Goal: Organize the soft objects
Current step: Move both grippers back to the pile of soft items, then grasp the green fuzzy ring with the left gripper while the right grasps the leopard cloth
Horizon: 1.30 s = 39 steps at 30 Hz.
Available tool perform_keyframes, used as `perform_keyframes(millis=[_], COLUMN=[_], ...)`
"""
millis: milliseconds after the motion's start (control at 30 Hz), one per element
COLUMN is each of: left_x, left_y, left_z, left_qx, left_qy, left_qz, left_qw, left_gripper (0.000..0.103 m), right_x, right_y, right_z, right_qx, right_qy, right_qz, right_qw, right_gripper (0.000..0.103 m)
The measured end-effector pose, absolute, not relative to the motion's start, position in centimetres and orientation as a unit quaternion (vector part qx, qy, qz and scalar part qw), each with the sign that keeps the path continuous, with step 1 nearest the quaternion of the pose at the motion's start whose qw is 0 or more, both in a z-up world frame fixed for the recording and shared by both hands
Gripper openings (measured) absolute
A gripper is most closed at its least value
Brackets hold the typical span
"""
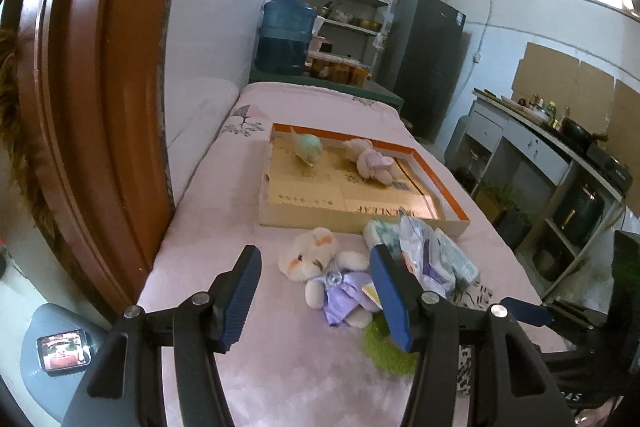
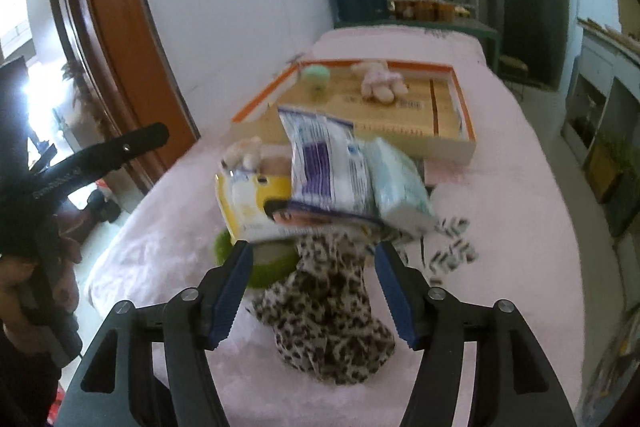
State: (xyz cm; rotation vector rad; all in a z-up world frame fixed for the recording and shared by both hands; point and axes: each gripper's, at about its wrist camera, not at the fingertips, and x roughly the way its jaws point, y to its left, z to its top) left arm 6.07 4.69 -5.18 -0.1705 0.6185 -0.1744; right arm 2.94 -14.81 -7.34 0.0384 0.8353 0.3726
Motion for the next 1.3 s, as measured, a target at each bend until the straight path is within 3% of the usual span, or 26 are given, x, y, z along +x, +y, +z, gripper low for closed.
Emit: perform_keyframes(millis=[733,800,867,933,1067,1200,1300], left_x=[5.0,4.9,4.7,4.6,4.9,5.7,6.5], left_y=[1.4,1.0,0.6,0.3,0.0,-0.3,-0.9], left_z=[-7.5,-7.8,-8.5,-9.3,-11.1,-11.6,-12.2], left_qx=[-0.07,-0.066,-0.057,-0.054,-0.061,-0.072,-0.074], left_qy=[0.32,0.324,0.334,0.344,0.371,0.379,0.391], left_qz=[-0.148,-0.157,-0.162,-0.162,-0.163,-0.169,-0.175], left_qw=[0.933,0.93,0.927,0.923,0.912,0.907,0.9], left_gripper=[0.056,0.056,0.056,0.056,0.055,0.053,0.041], right_x=[4.8,5.1,5.3,5.4,5.4,5.2,5.0], right_y=[-16.3,-16.7,-16.9,-17.0,-17.1,-16.9,-17.0], right_z=[-11.2,-11.6,-12.1,-12.3,-12.3,-12.3,-12.3], right_qx=[0.085,0.102,0.114,0.117,0.118,0.108,0.111], right_qy=[0.444,0.453,0.462,0.466,0.467,0.465,0.465], right_qz=[0.178,0.182,0.186,0.184,0.184,0.186,0.187], right_qw=[0.874,0.867,0.859,0.858,0.857,0.859,0.858], right_gripper=[0.065,0.055,0.035,0.027,0.02,0.019,0.019])
